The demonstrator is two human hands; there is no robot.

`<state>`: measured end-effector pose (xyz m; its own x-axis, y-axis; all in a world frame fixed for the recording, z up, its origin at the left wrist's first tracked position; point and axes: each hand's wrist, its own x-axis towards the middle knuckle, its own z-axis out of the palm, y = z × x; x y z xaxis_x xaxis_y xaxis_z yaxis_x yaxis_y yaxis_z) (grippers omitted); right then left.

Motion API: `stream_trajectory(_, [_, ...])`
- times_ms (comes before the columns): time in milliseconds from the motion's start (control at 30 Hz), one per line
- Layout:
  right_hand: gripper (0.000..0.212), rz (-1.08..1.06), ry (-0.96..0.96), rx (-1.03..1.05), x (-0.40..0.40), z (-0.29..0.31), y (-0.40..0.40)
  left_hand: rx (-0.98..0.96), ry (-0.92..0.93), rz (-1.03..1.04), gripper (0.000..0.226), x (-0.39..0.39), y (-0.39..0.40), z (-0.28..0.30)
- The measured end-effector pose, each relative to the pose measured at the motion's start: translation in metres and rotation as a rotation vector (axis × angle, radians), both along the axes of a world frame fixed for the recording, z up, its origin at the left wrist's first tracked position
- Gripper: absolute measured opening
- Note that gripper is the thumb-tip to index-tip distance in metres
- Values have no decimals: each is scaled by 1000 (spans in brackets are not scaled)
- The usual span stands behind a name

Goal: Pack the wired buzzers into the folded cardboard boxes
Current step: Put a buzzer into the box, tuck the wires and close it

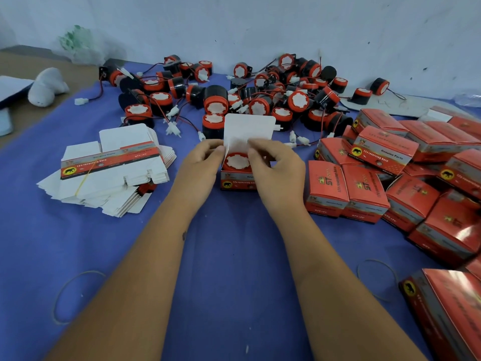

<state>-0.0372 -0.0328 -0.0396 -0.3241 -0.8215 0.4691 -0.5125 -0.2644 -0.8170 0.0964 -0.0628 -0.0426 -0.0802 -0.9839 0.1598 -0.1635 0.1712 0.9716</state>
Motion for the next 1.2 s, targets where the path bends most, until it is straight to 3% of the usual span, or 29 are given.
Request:
stream_trajectory(200, [34,124,-51,93,0,4,0,-24,-4,-1,19,0,1,-1])
stream_trajectory(567, [31,79,-168,80,5,-1,0,-122,-23,37,40,-6,4,0])
stream_trajectory(633, [25,99,-258,97,2,-1,1,-149,-21,63,43,-4,5,2])
stream_trajectory(733, [36,87,-381,65,0,2,1,-191,-35,83,44,0,5,3])
stream_trajectory(867, [49,21,-259,34,0,-1,-4,-231,-75,119,34,4,3,3])
stream_trajectory(967, [35,105,-204,52,-3,-3,-4,-246,-112,121,31,6,4,4])
stream_trajectory(1033, [30,138,-247,54,-4,-5,-4,-248,-127,119,31,7,3,4])
stream_trajectory(1200, [48,150,-451,92,-9,-4,-8,-156,-64,60,33,13,2,4])
